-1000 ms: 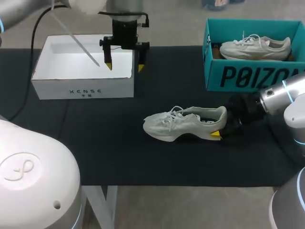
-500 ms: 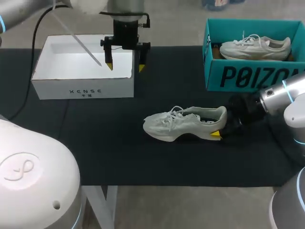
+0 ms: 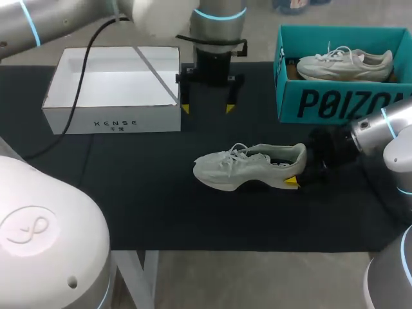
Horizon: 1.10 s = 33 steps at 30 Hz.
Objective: Take the shoe out of the shoebox, open the shoe tongue, remove and reinsert the insole, then place the shoe into the shoebox
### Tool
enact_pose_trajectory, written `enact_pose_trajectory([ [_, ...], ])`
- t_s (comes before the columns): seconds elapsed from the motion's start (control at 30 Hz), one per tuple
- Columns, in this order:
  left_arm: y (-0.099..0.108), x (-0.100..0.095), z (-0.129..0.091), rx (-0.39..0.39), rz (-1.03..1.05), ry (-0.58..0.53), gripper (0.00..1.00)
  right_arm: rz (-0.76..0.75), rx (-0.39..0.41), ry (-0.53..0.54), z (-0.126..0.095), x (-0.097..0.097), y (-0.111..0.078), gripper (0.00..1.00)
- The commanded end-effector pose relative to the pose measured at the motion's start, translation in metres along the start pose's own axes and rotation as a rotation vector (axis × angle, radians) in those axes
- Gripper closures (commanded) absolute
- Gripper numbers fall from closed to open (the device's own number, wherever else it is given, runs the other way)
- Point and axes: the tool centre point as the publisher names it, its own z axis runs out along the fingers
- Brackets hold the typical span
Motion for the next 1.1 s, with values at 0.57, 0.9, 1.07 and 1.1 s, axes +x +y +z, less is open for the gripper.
enact_pose_trajectory([
  [0.57, 0.037, 0.110, 0.057, -0.023, 0.137, -0.007, 0.00, 0.000, 0.002, -0.001, 0.005, -0.001, -0.002, 1.00],
  [0.9, 0.040, 0.130, 0.078, -0.074, 0.193, -0.047, 0.00, 0.000, 0.002, -0.001, 0.005, -0.001, -0.002, 1.00],
  [1.07, 0.044, 0.137, 0.087, -0.110, 0.248, -0.087, 0.00, 0.000, 0.002, -0.001, 0.005, -0.001, -0.002, 1.00],
  [1.1, 0.045, 0.139, 0.088, -0.109, 0.259, -0.097, 0.00, 0.000, 0.002, -0.001, 0.005, -0.001, -0.002, 1.00],
])
